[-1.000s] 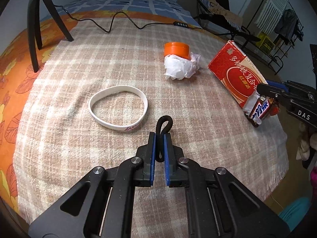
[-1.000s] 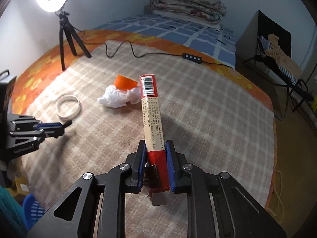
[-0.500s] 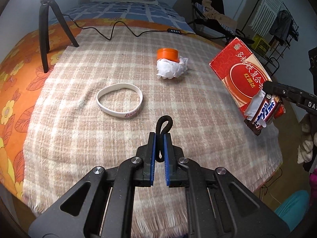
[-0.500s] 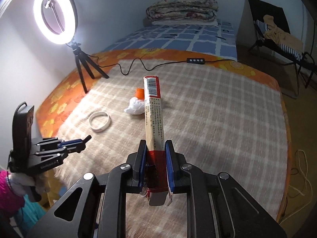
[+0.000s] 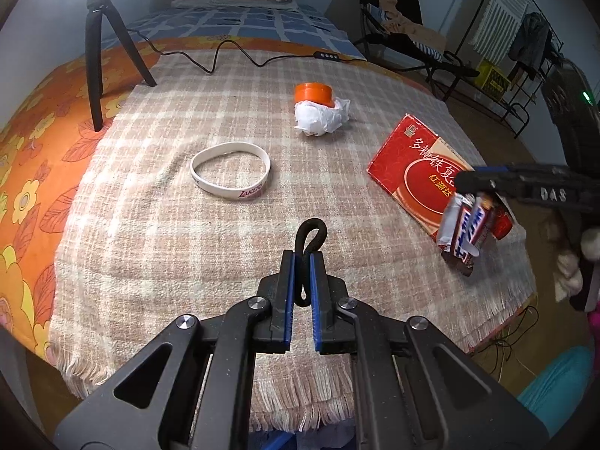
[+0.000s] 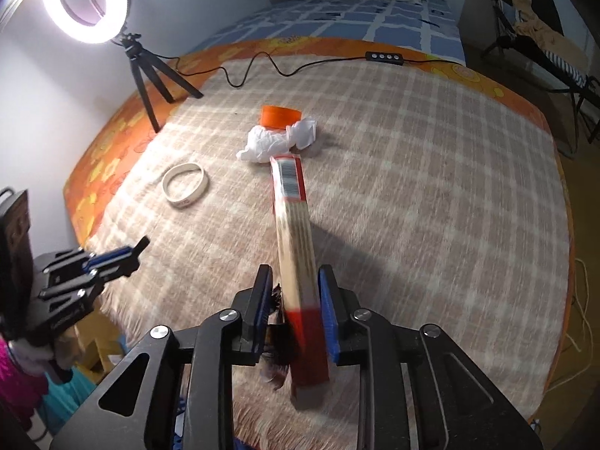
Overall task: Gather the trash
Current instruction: 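Lift the black hair tie with the left tool while the right tool lifts the red box, then carry the hair tie and red box over the blue basket with both tools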
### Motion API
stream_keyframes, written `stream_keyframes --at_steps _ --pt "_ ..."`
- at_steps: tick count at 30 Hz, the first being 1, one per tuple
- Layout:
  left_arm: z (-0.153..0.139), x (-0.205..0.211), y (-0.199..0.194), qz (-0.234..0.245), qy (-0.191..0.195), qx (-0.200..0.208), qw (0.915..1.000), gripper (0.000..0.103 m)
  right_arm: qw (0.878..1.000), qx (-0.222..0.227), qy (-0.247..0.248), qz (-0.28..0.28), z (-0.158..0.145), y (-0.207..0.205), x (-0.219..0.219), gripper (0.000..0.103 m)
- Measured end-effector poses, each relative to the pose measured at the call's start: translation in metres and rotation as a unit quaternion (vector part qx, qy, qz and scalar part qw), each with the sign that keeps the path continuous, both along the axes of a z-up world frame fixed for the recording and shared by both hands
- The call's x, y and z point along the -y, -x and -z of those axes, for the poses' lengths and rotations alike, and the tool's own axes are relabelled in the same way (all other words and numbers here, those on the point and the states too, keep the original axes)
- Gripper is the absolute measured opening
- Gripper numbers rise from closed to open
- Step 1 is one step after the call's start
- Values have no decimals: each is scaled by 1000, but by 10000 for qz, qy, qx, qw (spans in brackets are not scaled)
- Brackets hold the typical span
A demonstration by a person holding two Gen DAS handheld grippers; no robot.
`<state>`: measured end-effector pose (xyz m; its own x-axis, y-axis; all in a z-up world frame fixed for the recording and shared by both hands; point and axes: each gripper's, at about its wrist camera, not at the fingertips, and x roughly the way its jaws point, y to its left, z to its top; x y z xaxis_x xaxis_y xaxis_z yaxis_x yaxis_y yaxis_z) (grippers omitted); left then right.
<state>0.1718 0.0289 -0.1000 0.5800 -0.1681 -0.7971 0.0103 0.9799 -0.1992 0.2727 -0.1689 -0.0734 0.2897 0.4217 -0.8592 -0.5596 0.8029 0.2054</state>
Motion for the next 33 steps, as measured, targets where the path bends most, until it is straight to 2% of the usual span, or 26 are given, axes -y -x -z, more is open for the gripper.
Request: stream_keyframes --at_steps 1,3,7,8,10,17,23,26,33 --pt "0 -1 0 -5 3 4 10000 5 10000 -21 53 -33 0 -3 -5 39" --pt "0 -2 0 -22 19 -1 10000 5 9998 8 208 -25 2 -10 -13 45" --pt "1 -5 0 -49 32 -17 10000 5 9997 -53 225 28 8 -20 -22 45" --pt "1 -6 1 -57 37 -27 10000 5 9997 -64 221 56 8 -22 -22 43" --pt "3 -8 2 -70 44 -49 10000 5 9997 -117 203 47 11 -21 -22 18" --pt "2 -9 8 -73 90 -26 9999 5 9998 137 142 57 3 -3 -12 16" --pt "-10 -3 24 -11 103 75 9999 5 9981 588 -60 174 -26 22 10 16" --pt "-19 1 35 5 126 145 9998 5 9975 583 -355 163 -42 41 23 16" --pt "-32 15 68 94 77 208 9997 5 9962 653 -572 -83 -60 99 32 16"
